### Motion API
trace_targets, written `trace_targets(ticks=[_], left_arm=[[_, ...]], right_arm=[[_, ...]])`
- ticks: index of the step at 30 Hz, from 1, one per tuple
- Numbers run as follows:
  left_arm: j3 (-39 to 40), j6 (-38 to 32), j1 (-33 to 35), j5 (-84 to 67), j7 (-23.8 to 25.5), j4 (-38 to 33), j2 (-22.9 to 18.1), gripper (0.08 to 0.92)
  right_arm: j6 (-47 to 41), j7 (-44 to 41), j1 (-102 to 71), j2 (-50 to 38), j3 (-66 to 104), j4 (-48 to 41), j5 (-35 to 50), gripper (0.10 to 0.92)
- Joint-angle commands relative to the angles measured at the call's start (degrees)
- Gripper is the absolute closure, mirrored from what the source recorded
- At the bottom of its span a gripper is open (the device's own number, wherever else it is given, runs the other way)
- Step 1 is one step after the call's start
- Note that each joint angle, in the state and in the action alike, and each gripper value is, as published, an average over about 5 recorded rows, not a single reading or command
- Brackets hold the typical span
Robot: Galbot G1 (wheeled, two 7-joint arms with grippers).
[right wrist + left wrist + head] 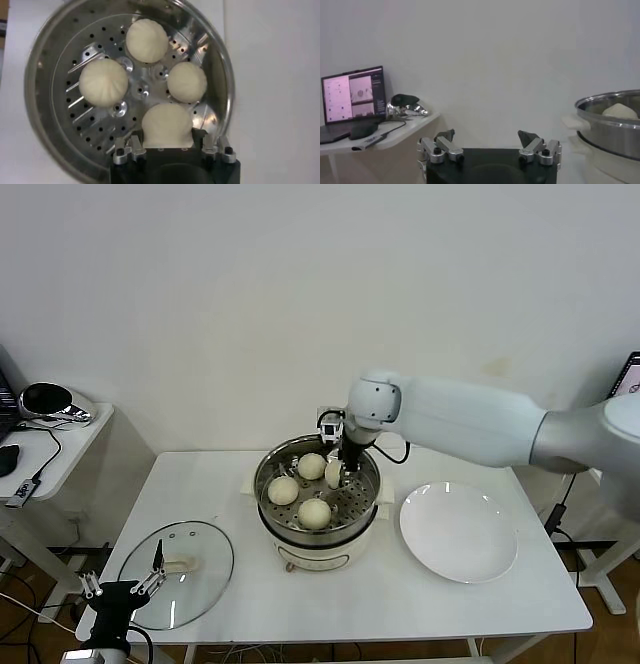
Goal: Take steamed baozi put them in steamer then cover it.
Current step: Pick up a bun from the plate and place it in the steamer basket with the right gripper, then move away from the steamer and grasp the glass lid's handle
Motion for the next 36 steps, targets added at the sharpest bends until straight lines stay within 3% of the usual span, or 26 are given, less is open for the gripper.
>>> trace_targets(ticks=[1, 16, 22, 27, 32, 36], left_arm=[[0.03, -0.02, -0.04, -0.03, -0.01, 0.03, -0.01, 0.177], [0.43, 0.04, -0.35, 0.09, 0.03, 0.19, -0.25, 0.177], [0.44, 0.12, -0.32, 0.14, 0.06, 0.14, -0.34, 0.177], [0.50, 0.14, -0.60, 0.10, 0.11, 0.60, -0.22, 0.177], [0.84, 0.23, -1.02, 0.12, 0.24, 1.28, -0.01, 0.177], [0.80, 0.19, -1.23, 0.13, 0.29, 1.72, 0.04, 0.177]], right_arm=[[-1.39, 0.33, -4.00, 2.49, 0.48, -2.79, -0.57, 0.424], [-0.44, -0.36, -5.08, 0.17, 1.64, -2.92, -3.94, 0.422], [-0.26, -0.58, -3.22, -1.59, 2.87, -1.36, -4.40, 0.307], [-0.30, -0.53, 0.24, -6.73, 5.01, 4.54, -3.38, 0.211], [-0.56, 2.90, 0.29, -15.67, 9.73, 14.69, -1.67, 0.203], [1.74, 12.07, -4.10, -23.45, 14.98, 23.09, 0.92, 0.203]])
